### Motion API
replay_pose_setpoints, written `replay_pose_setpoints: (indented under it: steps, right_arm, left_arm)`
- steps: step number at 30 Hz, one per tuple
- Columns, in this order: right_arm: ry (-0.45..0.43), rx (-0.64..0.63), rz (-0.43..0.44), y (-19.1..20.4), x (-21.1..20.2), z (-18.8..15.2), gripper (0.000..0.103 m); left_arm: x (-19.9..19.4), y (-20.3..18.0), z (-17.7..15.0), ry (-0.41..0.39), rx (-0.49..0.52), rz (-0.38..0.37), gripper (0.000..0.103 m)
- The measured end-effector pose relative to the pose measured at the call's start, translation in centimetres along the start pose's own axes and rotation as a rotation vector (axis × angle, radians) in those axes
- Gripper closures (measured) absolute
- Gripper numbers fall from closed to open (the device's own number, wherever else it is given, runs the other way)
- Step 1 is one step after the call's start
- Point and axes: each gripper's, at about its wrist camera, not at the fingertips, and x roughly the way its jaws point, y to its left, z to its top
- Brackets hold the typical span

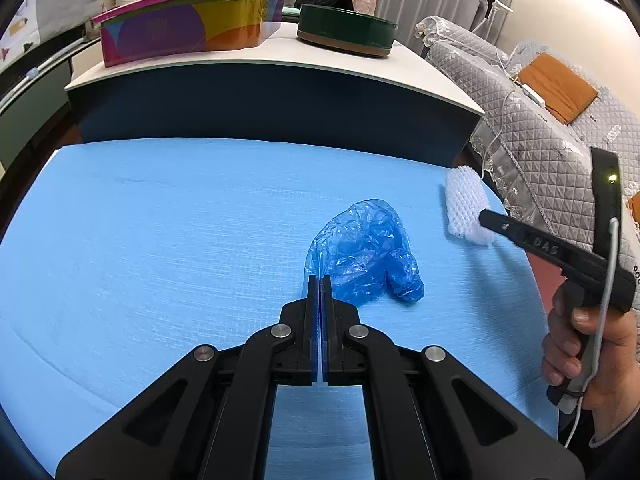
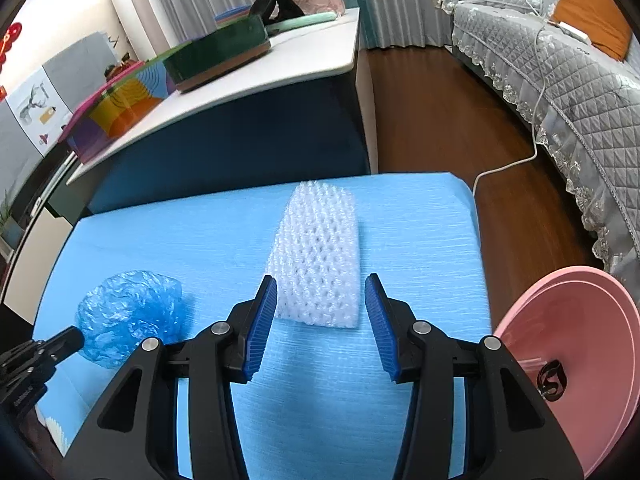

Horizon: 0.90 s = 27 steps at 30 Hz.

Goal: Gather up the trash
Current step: 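Close the left tool on the blue plastic bag while the right tool grasps the white foam sleeve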

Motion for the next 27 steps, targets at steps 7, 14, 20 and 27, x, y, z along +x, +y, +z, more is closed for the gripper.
replay_pose_setpoints:
  steps: [7,14,20,27]
  right_arm:
    - [0.022,-0.023,-0.033,0.6,0.9,-0.2,0.076]
    - [0.005,-0.076,-0.032,1.6,0.3,-0.3,0.091]
    - [-0.017,-0.100,-0.010,2.5,-1.5,-0.4,0.092]
    - [-0.059,-0.120,0.005,2.9,-4.9,-0.7,0.092]
  left_arm:
    - [0.0,0.2,0.1,-0.004,-0.004,-0.007,0.103]
    - [-0.2,0.1,0.2,-0.011,0.003,-0.006,0.103]
    - [-0.3,0.0,0.2,-0.017,0.010,-0.007,0.103]
    - [-0.5,-0.2,0.4,-0.033,0.024,0.000,0.103]
